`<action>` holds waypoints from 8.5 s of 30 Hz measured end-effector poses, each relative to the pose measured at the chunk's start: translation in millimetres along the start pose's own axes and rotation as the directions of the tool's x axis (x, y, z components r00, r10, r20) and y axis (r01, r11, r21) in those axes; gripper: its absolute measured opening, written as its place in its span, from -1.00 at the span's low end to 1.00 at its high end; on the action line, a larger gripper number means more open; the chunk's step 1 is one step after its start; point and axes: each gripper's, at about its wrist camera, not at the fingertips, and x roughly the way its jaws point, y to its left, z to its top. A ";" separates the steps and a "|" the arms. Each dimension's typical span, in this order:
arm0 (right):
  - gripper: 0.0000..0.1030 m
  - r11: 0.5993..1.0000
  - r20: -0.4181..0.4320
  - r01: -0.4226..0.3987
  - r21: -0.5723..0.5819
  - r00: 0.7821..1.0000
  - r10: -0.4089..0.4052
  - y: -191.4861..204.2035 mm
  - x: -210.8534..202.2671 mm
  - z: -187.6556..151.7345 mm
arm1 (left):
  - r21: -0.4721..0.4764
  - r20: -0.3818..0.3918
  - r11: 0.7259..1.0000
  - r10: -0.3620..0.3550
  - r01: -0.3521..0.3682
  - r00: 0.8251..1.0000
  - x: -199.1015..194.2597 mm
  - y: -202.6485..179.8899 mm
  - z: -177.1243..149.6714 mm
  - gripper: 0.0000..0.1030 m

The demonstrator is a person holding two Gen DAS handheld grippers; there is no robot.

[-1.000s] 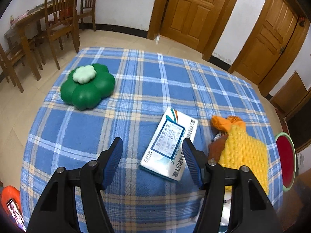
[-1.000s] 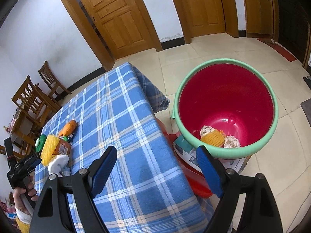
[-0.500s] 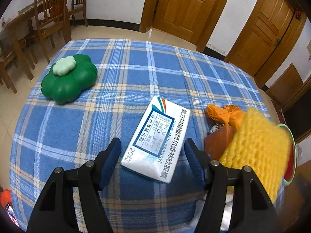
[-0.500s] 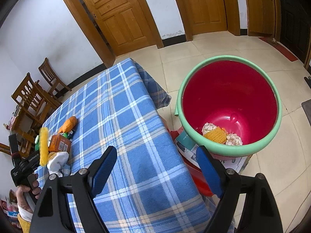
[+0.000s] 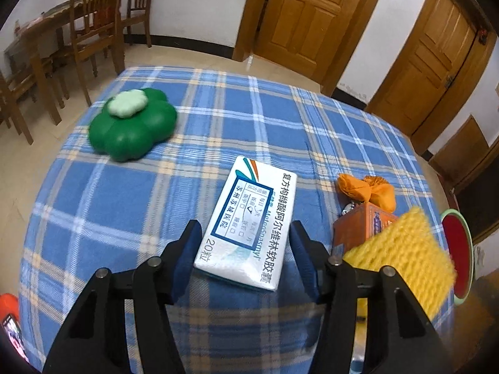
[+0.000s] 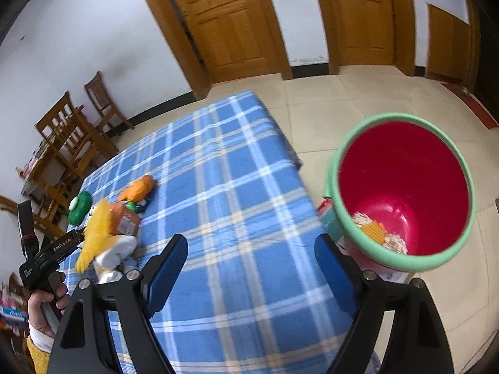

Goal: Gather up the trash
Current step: 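Lower the left gripper around the white printed tissue box, then close the left gripper on the tissue box while the right grasps the yellow foam net, then carry the tissue box and foam net over the bucket and open the right gripper, then open the left gripper to drop the tissue box into the bucket, then move both tools back over the table toward the white sock, then grasp the white sock with the left gripper and lift it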

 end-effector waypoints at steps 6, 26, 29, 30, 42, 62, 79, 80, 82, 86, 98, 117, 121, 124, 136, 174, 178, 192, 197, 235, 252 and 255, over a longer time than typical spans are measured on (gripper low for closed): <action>0.66 0.995 -0.010 -0.068 -0.073 0.998 0.068 36.6 8.6 6.5 | -0.051 0.039 0.999 0.006 -0.004 0.999 -28.4 17.0 -9.8 0.13; 0.47 0.944 -0.156 -0.241 -0.225 0.965 0.209 145.8 69.6 12.4 | -0.115 0.077 0.993 0.021 -0.012 0.997 -69.5 55.3 -38.4 0.11; 0.21 0.938 -0.176 -0.256 -0.234 0.960 0.218 151.4 74.3 9.2 | -0.112 0.062 0.994 0.015 -0.008 0.998 -66.1 56.2 -40.9 0.11; 0.09 0.935 -0.179 -0.265 -0.236 0.958 0.226 151.7 74.2 8.2 | -0.110 0.057 0.994 0.014 -0.007 0.998 -64.6 56.4 -41.5 0.11; -0.72 0.897 -0.131 -0.314 -0.311 0.949 0.287 160.4 55.5 2.4 | -0.104 0.006 0.994 0.010 -0.009 1.000 -47.8 55.6 -47.6 0.11; -0.77 0.918 0.013 -0.292 -0.268 0.952 0.306 125.2 9.0 18.9 | -0.066 -0.008 0.997 0.026 -0.026 1.000 -34.8 45.3 -50.6 0.02; -0.76 0.975 0.124 -0.203 -0.093 0.969 0.214 35.3 -21.8 25.7 | 0.030 0.061 0.998 -0.054 0.053 0.997 -68.8 0.3 -34.5 0.01; -0.76 0.978 0.132 -0.195 -0.079 0.970 0.205 29.3 -23.9 26.3 | 0.046 0.062 0.997 -0.072 0.069 0.995 -70.9 -7.5 -32.2 0.01; -0.76 0.982 0.148 -0.179 -0.057 0.971 0.186 18.6 -28.7 25.4 | 0.069 0.060 0.993 -0.100 0.096 0.993 -73.6 -19.0 -29.3 0.01; -0.76 0.989 0.179 -0.148 -0.010 0.973 0.147 -6.7 -40.2 24.6 | 0.129 0.051 0.980 -0.162 0.155 0.985 -79.5 -49.9 -22.8 0.01; -0.76 0.983 0.237 -0.058 0.174 0.971 0.016 -92.2 -64.0 16.7 | 0.287 -0.019 0.917 -0.285 0.279 0.958 -77.2 -153.9 -18.4 0.01; -0.68 0.906 0.198 0.228 0.356 0.930 -0.311 -189.4 -55.4 -0.2 | 0.477 -0.168 0.789 -0.352 0.389 0.921 -36.2 -299.2 -44.3 0.01; -0.66 0.893 0.178 0.245 0.377 0.927 -0.329 -204.5 -50.2 -5.3 | 0.498 -0.202 0.767 -0.350 0.404 0.915 -23.6 -320.5 -52.7 0.01; -0.47 0.888 0.172 0.241 0.391 0.929 -0.328 -211.9 -48.1 -7.5 | 0.513 -0.224 0.752 -0.349 0.414 0.910 -17.2 -333.6 -59.8 0.01; -0.32 0.875 0.202 0.209 0.436 0.925 -0.322 -221.5 -61.2 -14.7 | 0.564 -0.299 0.702 -0.318 0.436 0.900 4.0 -373.8 -85.3 0.01; 0.42 0.922 0.261 0.121 0.368 0.938 -0.227 -175.6 -98.8 -9.6 | 0.486 -0.256 0.779 -0.307 0.397 0.917 -37.0 -324.4 -73.9 0.21; 0.44 0.934 0.261 0.108 0.342 0.943 -0.205 -167.4 -99.0 -8.3 | 0.463 -0.229 0.802 -0.302 0.377 0.925 -45.6 -308.0 -69.8 0.22; 0.50 0.955 0.242 0.070 0.287 0.960 -0.143 -141.5 -93.3 -8.1 | 0.380 -0.128 0.887 -0.232 0.263 0.964 -60.1 -230.2 -48.4 0.23; 0.51 0.960 0.231 0.064 0.272 0.964 -0.130 -132.5 -90.1 -9.2 | 0.361 -0.100 0.907 -0.193 0.216 0.976 -60.1 -204.9 -43.6 0.23; 0.53 0.982 0.151 0.037 0.183 0.986 -0.065 -83.0 -64.1 -12.6 | 0.163 -0.062 0.978 -0.123 0.132 0.990 -35.0 -91.8 -41.2 -0.20; 0.53 0.997 0.082 -0.073 0.014 0.994 0.071 17.8 -35.5 -5.7 | 0.027 0.083 0.999 -0.028 0.026 0.996 -78.0 -21.4 -28.6 -0.20; 0.53 0.995 0.064 -0.099 -0.026 0.993 0.100 41.3 -24.1 -4.2 | -0.003 0.094 1.000 0.002 -0.002 0.996 -79.6 -6.0 -30.1 -0.20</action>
